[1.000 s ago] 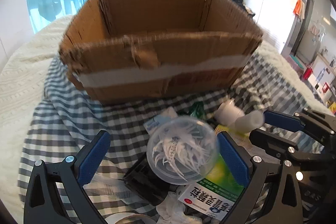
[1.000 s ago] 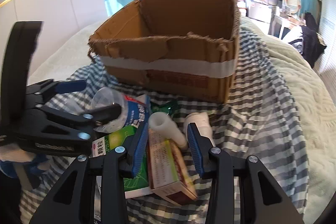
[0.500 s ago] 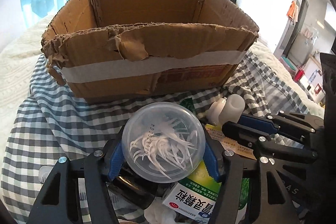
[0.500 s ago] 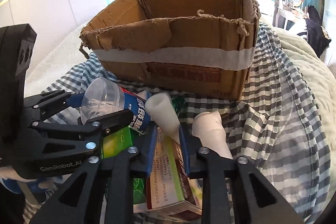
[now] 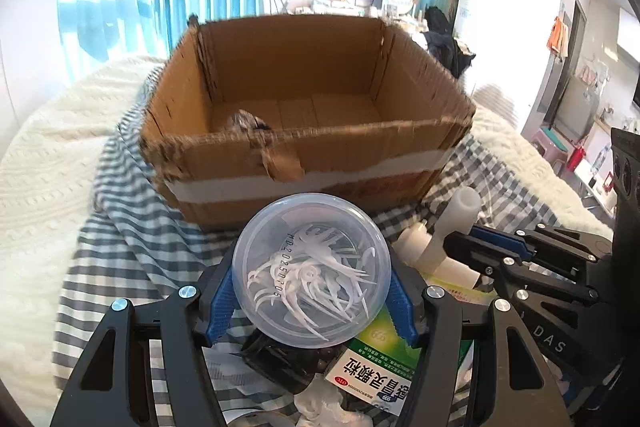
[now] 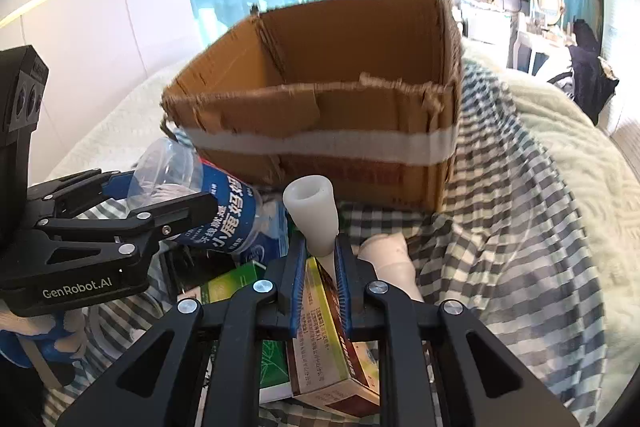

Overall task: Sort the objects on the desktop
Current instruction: 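Grasp the clear floss-pick container with the left gripper while the right grasps the white tube, then carry the floss container and white tube over the cardboard box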

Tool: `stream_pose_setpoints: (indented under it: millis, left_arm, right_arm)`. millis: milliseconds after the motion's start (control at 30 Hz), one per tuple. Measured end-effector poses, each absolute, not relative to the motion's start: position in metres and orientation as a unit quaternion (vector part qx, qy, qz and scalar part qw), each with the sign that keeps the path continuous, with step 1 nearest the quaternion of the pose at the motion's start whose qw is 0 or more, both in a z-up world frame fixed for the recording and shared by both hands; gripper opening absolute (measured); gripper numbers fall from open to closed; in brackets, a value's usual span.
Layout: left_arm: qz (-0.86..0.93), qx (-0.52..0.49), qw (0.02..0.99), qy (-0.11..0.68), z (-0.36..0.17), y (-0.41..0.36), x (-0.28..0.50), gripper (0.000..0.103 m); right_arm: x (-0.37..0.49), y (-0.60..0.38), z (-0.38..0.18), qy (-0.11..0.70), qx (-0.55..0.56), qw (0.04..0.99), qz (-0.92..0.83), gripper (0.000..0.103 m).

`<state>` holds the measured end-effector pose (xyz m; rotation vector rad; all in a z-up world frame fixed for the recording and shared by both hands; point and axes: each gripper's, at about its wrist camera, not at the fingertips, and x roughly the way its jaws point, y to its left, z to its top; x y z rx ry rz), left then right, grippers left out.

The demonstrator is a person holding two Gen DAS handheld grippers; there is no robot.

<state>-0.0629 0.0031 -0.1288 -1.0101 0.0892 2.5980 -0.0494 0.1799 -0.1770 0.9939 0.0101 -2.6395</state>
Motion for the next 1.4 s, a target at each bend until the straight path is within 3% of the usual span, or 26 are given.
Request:
stream_pose_setpoints:
  millis: [967, 1400]
  left_arm:
    - [0.965, -0.208, 0.161, 0.011, -0.026, -0.013, 0.002, 0.065]
    - [0.982, -0.165, 0.092, 0.010, 0.008, -0.013, -0.007, 0.065]
  right_arm:
    - [0.032, 0.178, -0.052, 0.014, 0.166, 0.142, -0.976, 0.013]
    - [0.036, 0.177, -0.007, 0.015, 0.113, 0.133, -0.985, 0.013]
